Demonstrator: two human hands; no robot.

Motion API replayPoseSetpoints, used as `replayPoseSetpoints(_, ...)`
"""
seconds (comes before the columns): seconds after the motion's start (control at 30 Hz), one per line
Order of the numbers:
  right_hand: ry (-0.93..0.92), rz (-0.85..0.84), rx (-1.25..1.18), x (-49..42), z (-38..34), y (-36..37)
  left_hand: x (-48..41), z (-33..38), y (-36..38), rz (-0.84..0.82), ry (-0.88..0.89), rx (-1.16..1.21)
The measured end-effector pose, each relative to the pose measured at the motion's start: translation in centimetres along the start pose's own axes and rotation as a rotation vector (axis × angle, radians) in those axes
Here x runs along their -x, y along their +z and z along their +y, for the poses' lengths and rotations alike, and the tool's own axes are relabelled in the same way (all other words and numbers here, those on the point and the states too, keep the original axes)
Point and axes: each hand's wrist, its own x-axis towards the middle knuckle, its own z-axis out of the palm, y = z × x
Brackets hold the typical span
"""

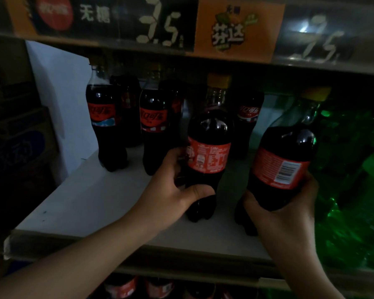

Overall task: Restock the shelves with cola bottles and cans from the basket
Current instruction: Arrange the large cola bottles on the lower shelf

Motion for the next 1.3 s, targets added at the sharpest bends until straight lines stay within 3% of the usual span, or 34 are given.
replayPoseSetpoints(0.2,0.060,-0.013,-0.037,-0.8,-0.7,1.4,-1.2,-0.4,1.8,0.098,0.027,-0.051)
replayPoseSetpoints(0.5,0.126,-0.249,-0.049,-0.7,0.7,-1.9,-0.8,-1.6,-0.2,-0.005,-0.024,0.018)
replayPoseSetpoints(0.67,0.088,-0.163,0.042,-0.6,0.2,-0.9,-1.0,-1.7,0.6,0.059,-0.011,-0.029)
replayPoseSetpoints(0.93,0.056,-0.304,-0.059,-0.3,0.7,-2.4,-1.2,-1.8,0.1,0.017,-0.020,-0.053)
replayPoseSetpoints(1.13,0.038,-0.197,0.069,-0.5,0.9,-1.2,-0.9,-2.2,0.9,0.045,0.000,-0.110)
replayPoseSetpoints(1.3,0.038,-0.311,0.131,-0.7,0.7,-1.3,-0.9,-2.0,0.9,0.065,0.007,-0.146)
